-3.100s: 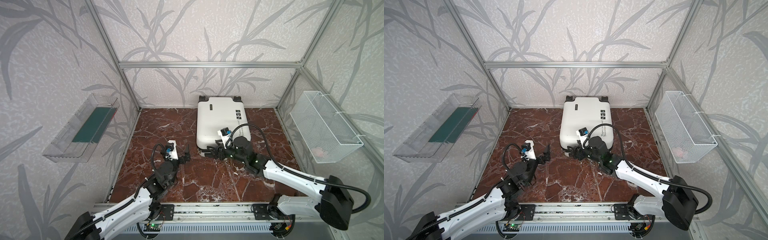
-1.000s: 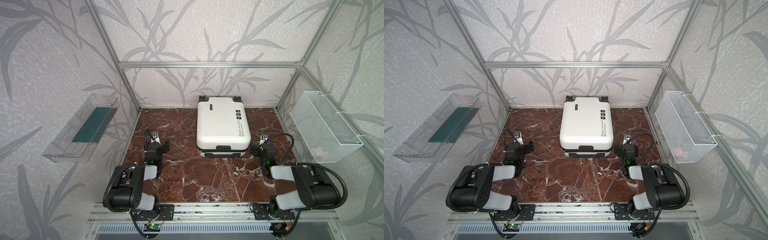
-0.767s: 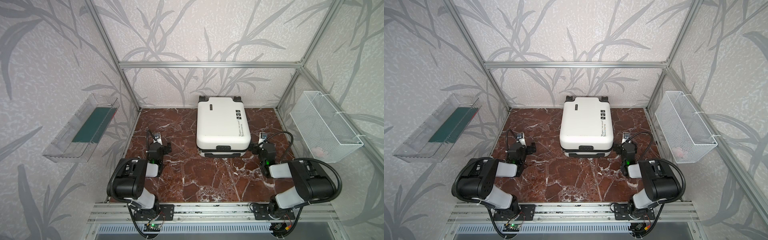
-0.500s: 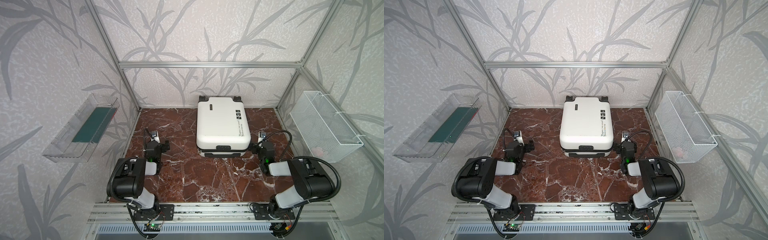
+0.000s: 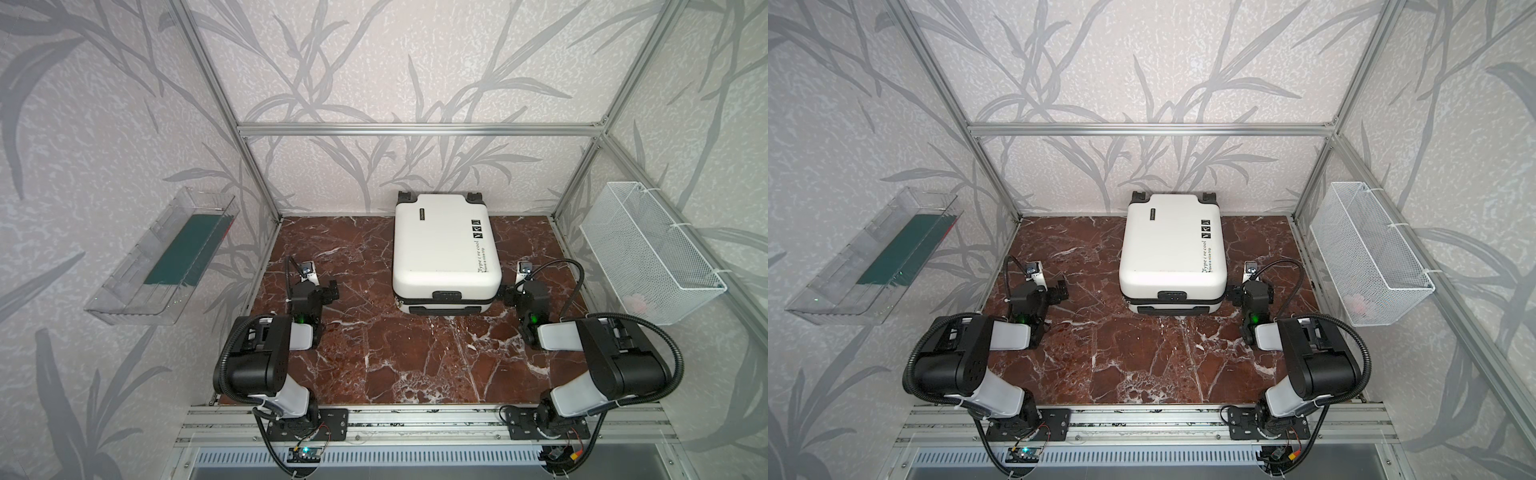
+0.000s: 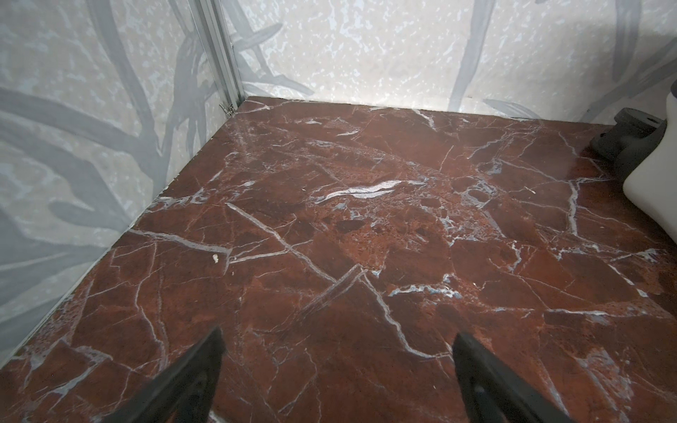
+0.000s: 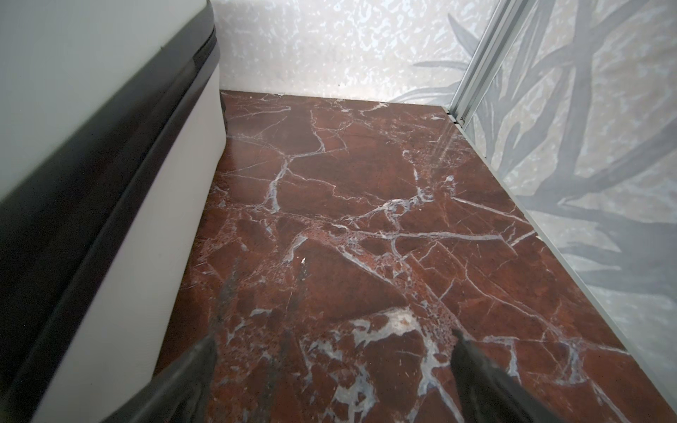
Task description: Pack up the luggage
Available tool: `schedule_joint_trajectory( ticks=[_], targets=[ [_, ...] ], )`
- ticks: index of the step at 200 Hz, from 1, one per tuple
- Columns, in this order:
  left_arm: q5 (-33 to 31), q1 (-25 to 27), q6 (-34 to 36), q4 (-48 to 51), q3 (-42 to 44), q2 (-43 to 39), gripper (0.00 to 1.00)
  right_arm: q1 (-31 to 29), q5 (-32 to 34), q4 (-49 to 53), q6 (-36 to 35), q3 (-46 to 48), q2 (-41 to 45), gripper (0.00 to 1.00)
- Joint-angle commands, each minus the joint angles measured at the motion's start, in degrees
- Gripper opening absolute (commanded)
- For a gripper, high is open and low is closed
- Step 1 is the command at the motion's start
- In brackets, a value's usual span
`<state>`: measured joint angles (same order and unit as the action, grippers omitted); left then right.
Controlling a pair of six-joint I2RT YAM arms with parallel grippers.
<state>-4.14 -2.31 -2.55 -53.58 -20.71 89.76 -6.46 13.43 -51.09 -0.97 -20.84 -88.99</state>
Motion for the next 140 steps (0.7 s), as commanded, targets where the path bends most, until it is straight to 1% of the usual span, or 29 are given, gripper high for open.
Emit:
schedule_joint_trajectory(
  ticks=[1, 140],
  targets=[
    [-0.08, 0.11, 0.29, -0.22, -0.85, -0.15, 0.99, -0.57, -1.86, 0.83, -0.73, -1.29, 0.79, 0.99],
    [0.25, 0.41, 0.7, 0.15, -1.1, -0.12, 0.99, -0.53, -1.94, 1.08, -0.77, -1.31, 0.84, 0.99]
  ],
)
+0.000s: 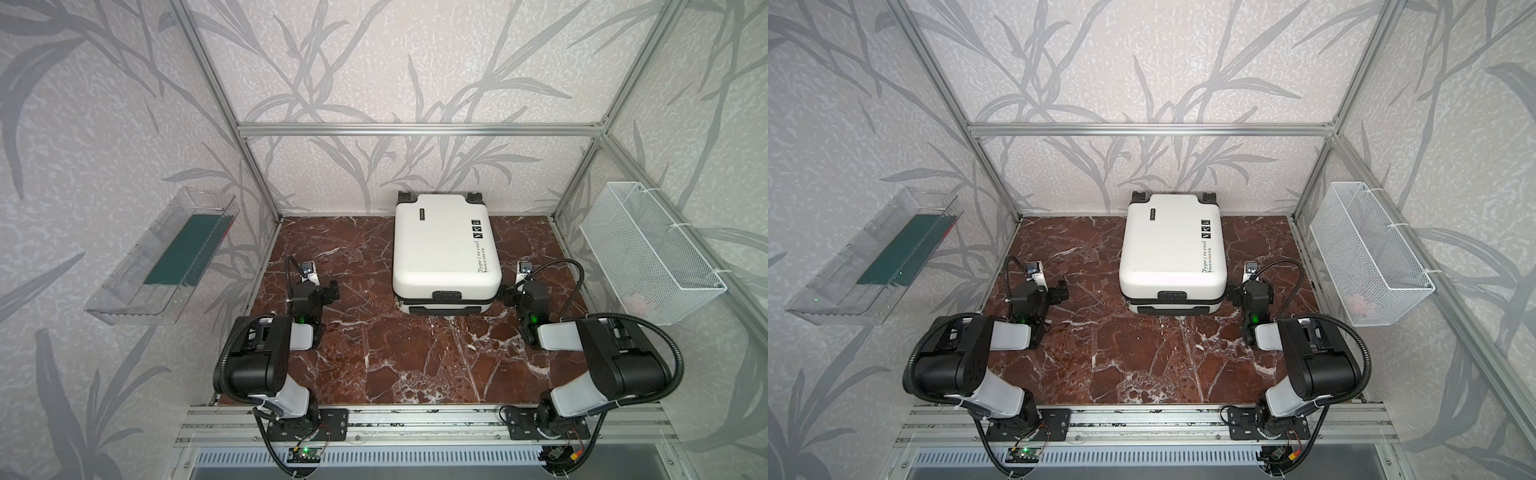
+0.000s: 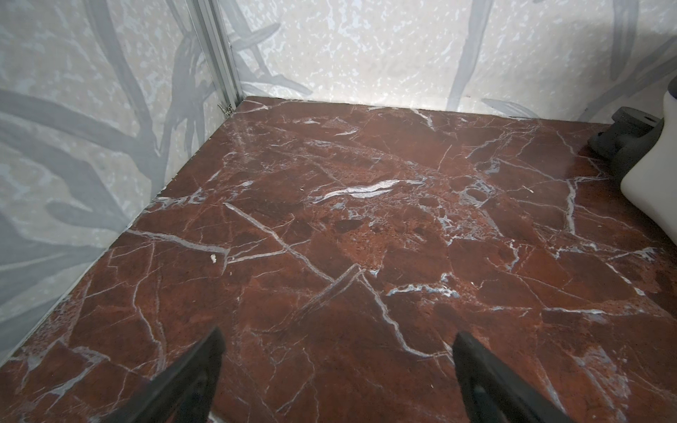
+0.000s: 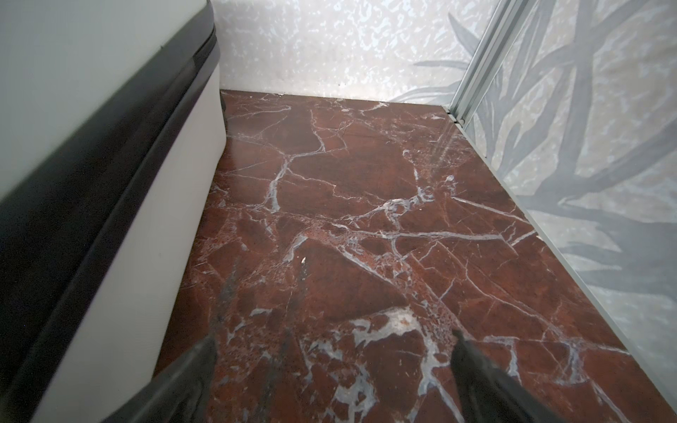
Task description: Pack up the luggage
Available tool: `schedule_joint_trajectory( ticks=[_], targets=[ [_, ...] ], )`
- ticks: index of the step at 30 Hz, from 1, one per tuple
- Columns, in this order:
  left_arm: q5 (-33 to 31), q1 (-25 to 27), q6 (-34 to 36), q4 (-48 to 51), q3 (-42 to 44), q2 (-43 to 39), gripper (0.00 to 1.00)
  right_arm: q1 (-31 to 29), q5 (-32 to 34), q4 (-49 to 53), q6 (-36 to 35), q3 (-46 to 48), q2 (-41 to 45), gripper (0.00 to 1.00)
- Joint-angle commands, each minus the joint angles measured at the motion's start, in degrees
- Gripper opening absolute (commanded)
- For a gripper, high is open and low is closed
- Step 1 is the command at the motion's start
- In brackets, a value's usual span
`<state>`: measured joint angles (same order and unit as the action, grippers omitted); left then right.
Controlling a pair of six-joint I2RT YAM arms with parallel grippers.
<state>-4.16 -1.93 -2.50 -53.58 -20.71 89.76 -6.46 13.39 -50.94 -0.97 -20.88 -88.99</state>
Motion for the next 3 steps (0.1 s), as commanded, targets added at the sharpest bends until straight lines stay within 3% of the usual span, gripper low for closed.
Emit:
schedule_joint_trajectory(
  ticks=[1, 3],
  targets=[
    [0.33, 0.02, 0.61, 0.15, -1.09, -0.11, 0.99, -0.55, -1.84, 0.93, -0.78, -1.26, 0.84, 0.99],
    [-0.17, 0.14, 0.85, -0.39, -0.79, -0.13, 0.99, -0.57, -1.81, 0.98, -0.75, -1.26, 0.84, 0.99]
  ],
)
